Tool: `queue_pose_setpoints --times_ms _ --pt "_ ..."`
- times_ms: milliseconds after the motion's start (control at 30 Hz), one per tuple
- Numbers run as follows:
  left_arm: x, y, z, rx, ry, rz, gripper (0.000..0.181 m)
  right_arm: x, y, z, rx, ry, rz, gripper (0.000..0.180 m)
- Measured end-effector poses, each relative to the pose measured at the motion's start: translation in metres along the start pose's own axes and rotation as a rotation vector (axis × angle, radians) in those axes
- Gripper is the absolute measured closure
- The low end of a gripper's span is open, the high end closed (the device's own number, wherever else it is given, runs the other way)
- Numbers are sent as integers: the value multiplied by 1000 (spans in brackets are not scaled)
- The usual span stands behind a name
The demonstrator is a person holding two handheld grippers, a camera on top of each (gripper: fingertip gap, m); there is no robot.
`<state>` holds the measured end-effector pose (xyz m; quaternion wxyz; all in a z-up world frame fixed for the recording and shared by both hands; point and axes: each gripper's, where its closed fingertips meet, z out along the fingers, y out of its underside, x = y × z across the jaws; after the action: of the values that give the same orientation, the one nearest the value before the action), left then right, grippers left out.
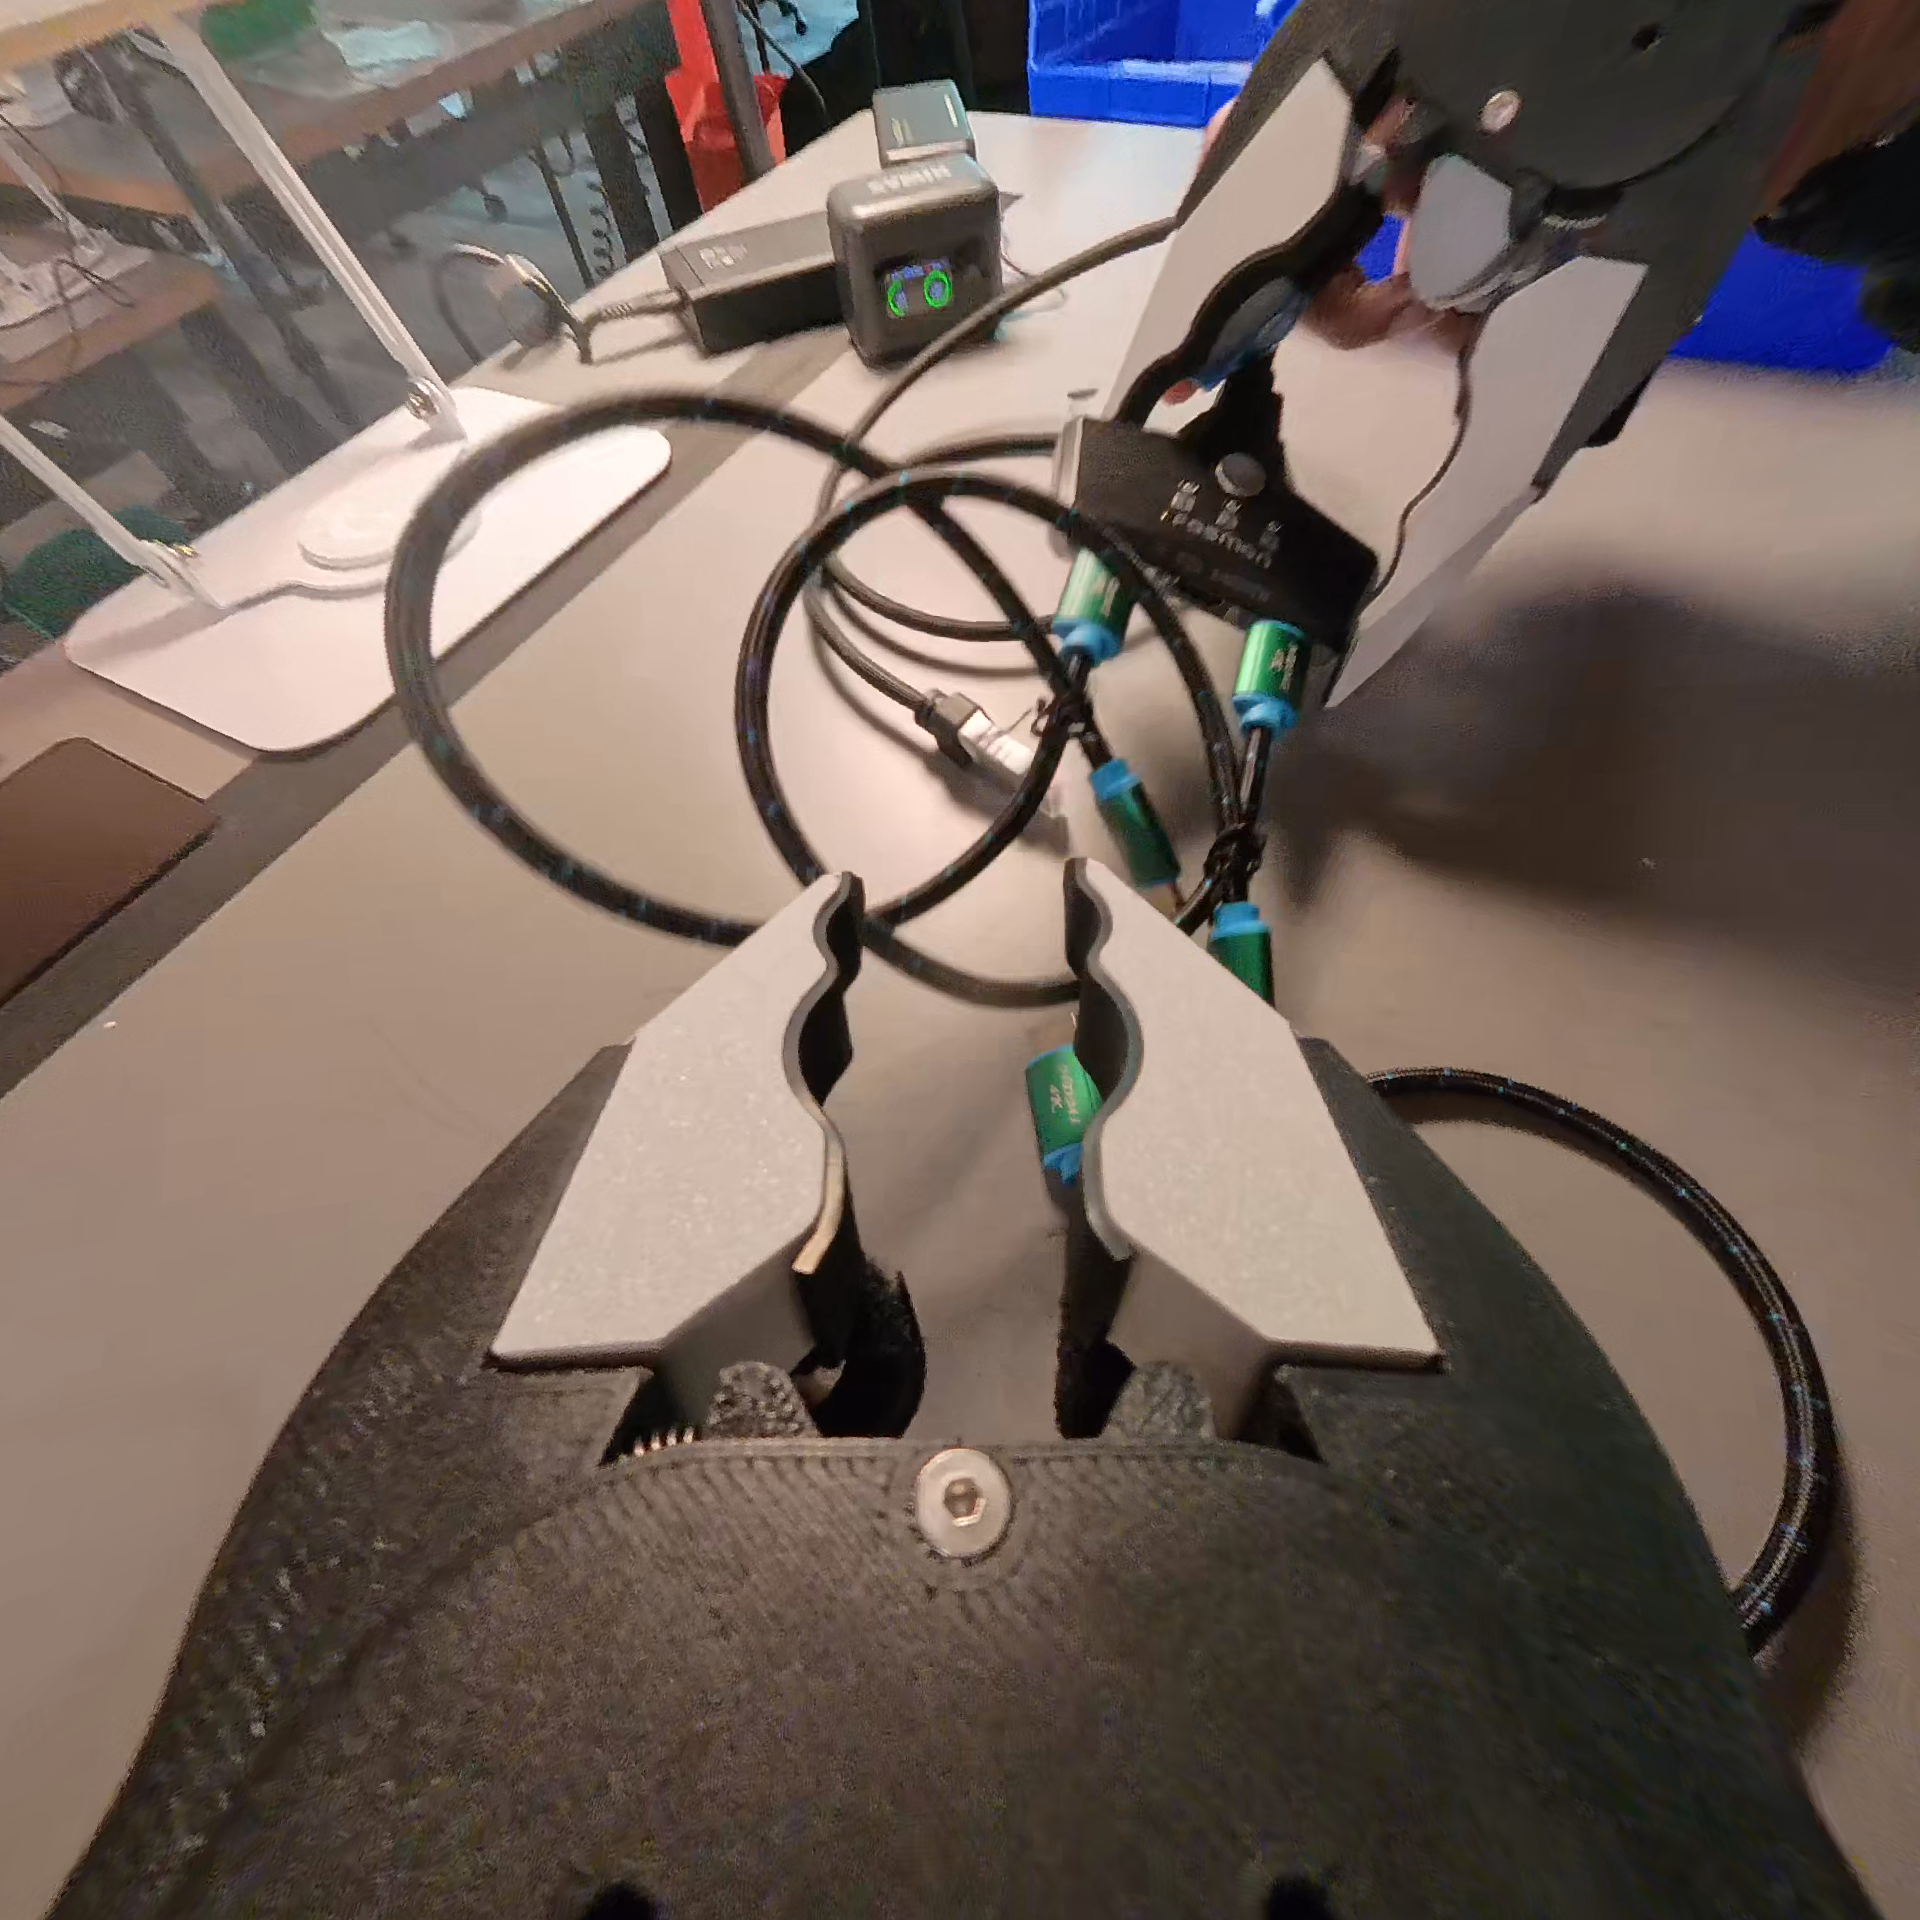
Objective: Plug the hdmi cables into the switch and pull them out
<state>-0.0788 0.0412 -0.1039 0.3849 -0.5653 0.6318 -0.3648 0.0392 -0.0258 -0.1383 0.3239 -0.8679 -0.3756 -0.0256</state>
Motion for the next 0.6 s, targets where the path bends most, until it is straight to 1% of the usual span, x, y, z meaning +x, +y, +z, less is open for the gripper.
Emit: queue_pose_setpoints --times_ms 133,267,467,600 --pt "-6 -11 -6 63 -32 -7 141 17 -9 -47 22 120 -25 76" --pt "-9 -19 -11 114 -38 -31 141 36 -18 -98 -14 248 -91 76" --pt "-8 -4 -1 59 -26 -44 141 67 -41 -183 -61 436 -156 76" --pt "-6 7 7 10 -25 -35 141 80 -45 -246 -89 560 -179 76"
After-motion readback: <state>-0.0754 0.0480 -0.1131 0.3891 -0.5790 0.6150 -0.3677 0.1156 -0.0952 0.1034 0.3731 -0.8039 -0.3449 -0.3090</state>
